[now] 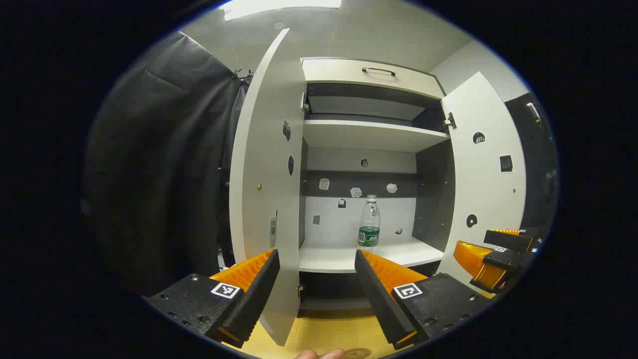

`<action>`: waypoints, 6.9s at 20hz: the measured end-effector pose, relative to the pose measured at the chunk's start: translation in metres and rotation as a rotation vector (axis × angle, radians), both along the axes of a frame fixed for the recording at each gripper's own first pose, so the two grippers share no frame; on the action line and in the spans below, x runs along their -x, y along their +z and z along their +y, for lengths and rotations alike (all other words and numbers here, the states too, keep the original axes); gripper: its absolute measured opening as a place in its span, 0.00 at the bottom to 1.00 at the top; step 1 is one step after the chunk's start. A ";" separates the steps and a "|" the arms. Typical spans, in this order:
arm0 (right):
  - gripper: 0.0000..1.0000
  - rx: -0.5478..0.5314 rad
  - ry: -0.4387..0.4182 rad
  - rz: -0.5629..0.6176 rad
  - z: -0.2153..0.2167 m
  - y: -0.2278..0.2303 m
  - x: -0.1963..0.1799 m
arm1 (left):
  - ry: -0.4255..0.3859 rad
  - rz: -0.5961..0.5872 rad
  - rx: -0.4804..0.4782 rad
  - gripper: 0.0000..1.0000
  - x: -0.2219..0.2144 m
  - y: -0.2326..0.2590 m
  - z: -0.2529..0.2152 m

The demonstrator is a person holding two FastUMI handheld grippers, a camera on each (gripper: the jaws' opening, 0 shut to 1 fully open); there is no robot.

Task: Grasp the bottle in the cabinet with the left hand and place it on the coaster, then close the right door with the right hand and the left door with the left hand.

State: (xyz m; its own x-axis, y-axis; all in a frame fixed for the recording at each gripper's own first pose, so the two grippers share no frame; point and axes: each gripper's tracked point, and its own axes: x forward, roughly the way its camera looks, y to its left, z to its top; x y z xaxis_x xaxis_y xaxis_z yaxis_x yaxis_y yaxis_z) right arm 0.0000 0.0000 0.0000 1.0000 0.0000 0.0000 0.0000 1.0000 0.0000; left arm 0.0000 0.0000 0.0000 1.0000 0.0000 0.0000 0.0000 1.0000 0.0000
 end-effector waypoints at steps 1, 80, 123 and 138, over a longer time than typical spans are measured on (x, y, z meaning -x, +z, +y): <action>1.00 0.003 0.001 0.001 0.000 -0.001 0.000 | 0.000 0.004 -0.002 0.96 -0.001 -0.002 -0.001; 1.00 -0.052 -0.062 0.143 -0.089 -0.045 0.011 | -0.136 0.023 -0.072 0.81 -0.103 -0.078 -0.117; 0.97 -0.053 -0.021 0.466 -0.112 -0.162 0.082 | -0.121 0.375 -0.038 0.88 0.041 -0.359 -0.121; 1.00 -0.107 -0.023 0.430 -0.131 -0.148 0.088 | -0.120 0.283 -0.075 0.90 0.037 -0.314 -0.129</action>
